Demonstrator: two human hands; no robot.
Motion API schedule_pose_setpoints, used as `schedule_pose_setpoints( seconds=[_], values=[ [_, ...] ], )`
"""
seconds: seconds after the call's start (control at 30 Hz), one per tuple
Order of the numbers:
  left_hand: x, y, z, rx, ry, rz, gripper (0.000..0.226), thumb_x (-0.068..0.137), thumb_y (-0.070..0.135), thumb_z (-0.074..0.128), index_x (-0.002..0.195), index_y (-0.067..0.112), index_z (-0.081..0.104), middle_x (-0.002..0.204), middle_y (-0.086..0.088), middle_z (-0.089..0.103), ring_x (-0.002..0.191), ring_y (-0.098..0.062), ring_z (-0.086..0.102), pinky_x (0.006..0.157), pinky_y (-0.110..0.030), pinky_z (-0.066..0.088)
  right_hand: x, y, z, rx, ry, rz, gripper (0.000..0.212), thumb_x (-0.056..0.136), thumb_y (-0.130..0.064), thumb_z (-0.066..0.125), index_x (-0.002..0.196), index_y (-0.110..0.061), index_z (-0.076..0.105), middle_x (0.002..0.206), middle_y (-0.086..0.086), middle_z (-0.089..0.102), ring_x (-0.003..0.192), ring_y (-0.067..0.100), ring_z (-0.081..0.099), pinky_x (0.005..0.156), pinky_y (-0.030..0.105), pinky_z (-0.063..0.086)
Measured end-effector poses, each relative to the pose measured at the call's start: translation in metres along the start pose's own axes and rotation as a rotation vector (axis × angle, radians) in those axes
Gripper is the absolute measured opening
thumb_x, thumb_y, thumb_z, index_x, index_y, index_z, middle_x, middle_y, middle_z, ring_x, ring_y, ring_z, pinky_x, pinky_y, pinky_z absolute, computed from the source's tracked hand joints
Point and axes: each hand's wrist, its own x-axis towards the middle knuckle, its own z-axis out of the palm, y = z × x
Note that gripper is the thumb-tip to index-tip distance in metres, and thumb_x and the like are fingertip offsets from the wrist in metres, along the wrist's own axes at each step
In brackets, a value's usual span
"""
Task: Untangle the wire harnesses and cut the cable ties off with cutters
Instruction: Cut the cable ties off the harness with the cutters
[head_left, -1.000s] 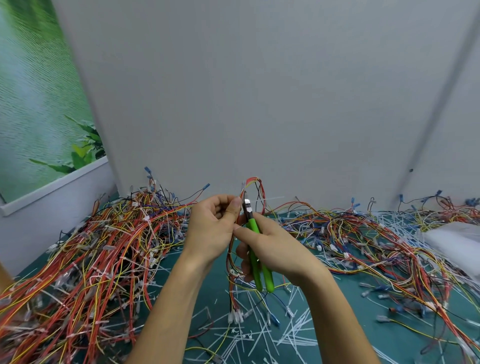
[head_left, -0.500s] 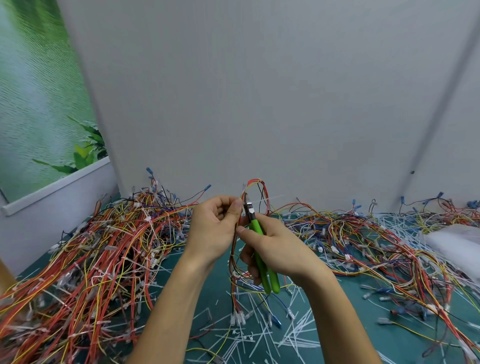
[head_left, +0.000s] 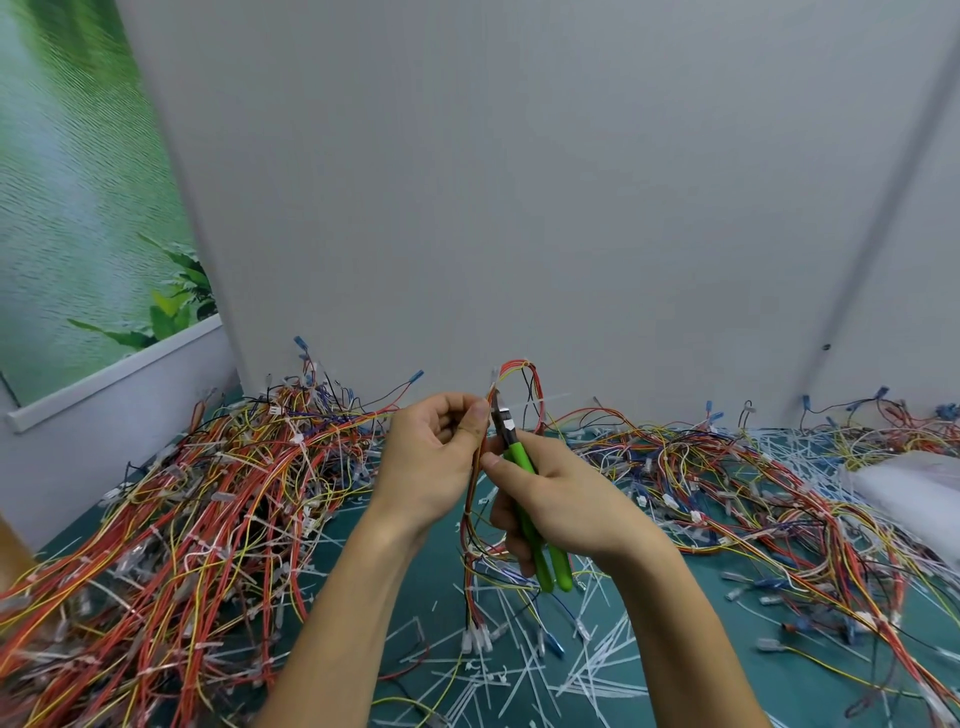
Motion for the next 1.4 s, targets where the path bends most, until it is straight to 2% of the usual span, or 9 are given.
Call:
schedule_pose_setpoints(
  seconds=[0.1, 0.33, 0.5, 0.63, 0.73, 1.0, 1.13, 1.27, 1.4],
  values=[
    [0.000, -0.003, 0.002, 0.017, -0.001, 0.008, 0.009, 0.097, 0.017, 0.065, 0.091, 0.021, 0.070, 0.077, 0.010, 0.075, 0.074, -0.002, 0.068, 0.068, -0.016, 0.053, -0.003, -0.004, -0.001, 0.026, -0.020, 0.027, 0.017, 0.109, -0.030, 0.047, 0.098, -0.017, 0.050, 0.061, 0.004, 0.059, 0.045, 0.027, 0.056, 0.048, 0.037, 0.055],
    [0.001, -0.005, 0.002, 0.037, -0.011, 0.042, 0.014, 0.097, 0.016, 0.065, 0.089, 0.026, 0.069, 0.077, 0.014, 0.072, 0.074, 0.000, 0.065, 0.068, -0.016, 0.053, -0.006, -0.012, -0.001, 0.103, -0.052, 0.086, 0.029, 0.108, -0.031, 0.049, 0.116, -0.004, 0.046, 0.072, 0.016, 0.062, 0.053, 0.030, 0.059, 0.055, 0.040, 0.056],
    [-0.001, 0.002, -0.001, 0.025, -0.063, 0.137, 0.003, 0.096, 0.016, 0.064, 0.095, 0.018, 0.066, 0.078, 0.014, 0.071, 0.073, 0.002, 0.065, 0.068, -0.014, 0.052, -0.008, -0.010, -0.003, 0.073, -0.042, 0.021, 0.019, 0.108, -0.028, 0.050, 0.109, -0.009, 0.049, 0.065, 0.010, 0.058, 0.046, 0.027, 0.055, 0.044, 0.028, 0.048],
    [-0.002, 0.009, -0.001, -0.018, -0.056, 0.213, 0.009, 0.091, 0.023, 0.063, 0.095, 0.015, 0.064, 0.079, 0.017, 0.071, 0.073, 0.004, 0.066, 0.068, -0.011, 0.051, -0.006, -0.009, -0.004, 0.046, -0.026, -0.056, 0.016, 0.107, -0.021, 0.050, 0.113, -0.006, 0.053, 0.060, 0.004, 0.052, 0.040, 0.024, 0.048, 0.042, 0.028, 0.044],
    [-0.003, 0.009, 0.000, -0.022, -0.054, 0.213, 0.002, 0.095, 0.015, 0.062, 0.095, 0.015, 0.064, 0.078, 0.017, 0.071, 0.073, 0.003, 0.067, 0.067, -0.011, 0.052, -0.005, -0.008, -0.003, 0.059, -0.020, -0.061, 0.020, 0.107, -0.021, 0.051, 0.114, -0.002, 0.052, 0.059, 0.003, 0.051, 0.039, 0.023, 0.047, 0.040, 0.029, 0.044],
    [-0.005, 0.007, 0.004, -0.012, -0.013, 0.177, 0.006, 0.097, 0.018, 0.063, 0.094, 0.015, 0.066, 0.075, 0.015, 0.069, 0.072, -0.001, 0.068, 0.069, -0.018, 0.058, 0.000, -0.007, 0.003, 0.035, -0.013, -0.044, 0.017, 0.103, -0.021, 0.056, 0.107, -0.004, 0.053, 0.067, 0.010, 0.054, 0.051, 0.027, 0.056, 0.052, 0.040, 0.054],
    [-0.005, 0.008, 0.004, -0.025, -0.009, 0.154, 0.006, 0.098, 0.016, 0.062, 0.094, 0.016, 0.066, 0.077, 0.013, 0.071, 0.074, -0.004, 0.070, 0.069, -0.019, 0.058, 0.001, -0.003, 0.001, 0.007, -0.007, -0.067, 0.010, 0.102, -0.019, 0.053, 0.106, -0.010, 0.055, 0.060, 0.001, 0.053, 0.048, 0.025, 0.053, 0.051, 0.042, 0.053],
    [-0.005, 0.010, 0.005, -0.059, -0.007, 0.140, 0.007, 0.098, 0.012, 0.061, 0.093, 0.014, 0.066, 0.076, 0.013, 0.071, 0.074, -0.003, 0.070, 0.069, -0.016, 0.057, 0.001, -0.001, 0.001, 0.020, -0.007, -0.073, 0.015, 0.098, -0.020, 0.048, 0.108, -0.011, 0.054, 0.055, -0.007, 0.048, 0.041, 0.024, 0.047, 0.052, 0.045, 0.049],
    [-0.006, 0.011, 0.006, -0.064, -0.008, 0.123, 0.006, 0.097, 0.014, 0.062, 0.093, 0.013, 0.066, 0.075, 0.012, 0.071, 0.073, -0.004, 0.070, 0.068, -0.017, 0.057, 0.000, -0.003, 0.000, 0.055, -0.027, -0.067, 0.015, 0.097, -0.019, 0.047, 0.106, -0.009, 0.053, 0.056, -0.004, 0.045, 0.041, 0.023, 0.045, 0.049, 0.039, 0.048]
  ],
)
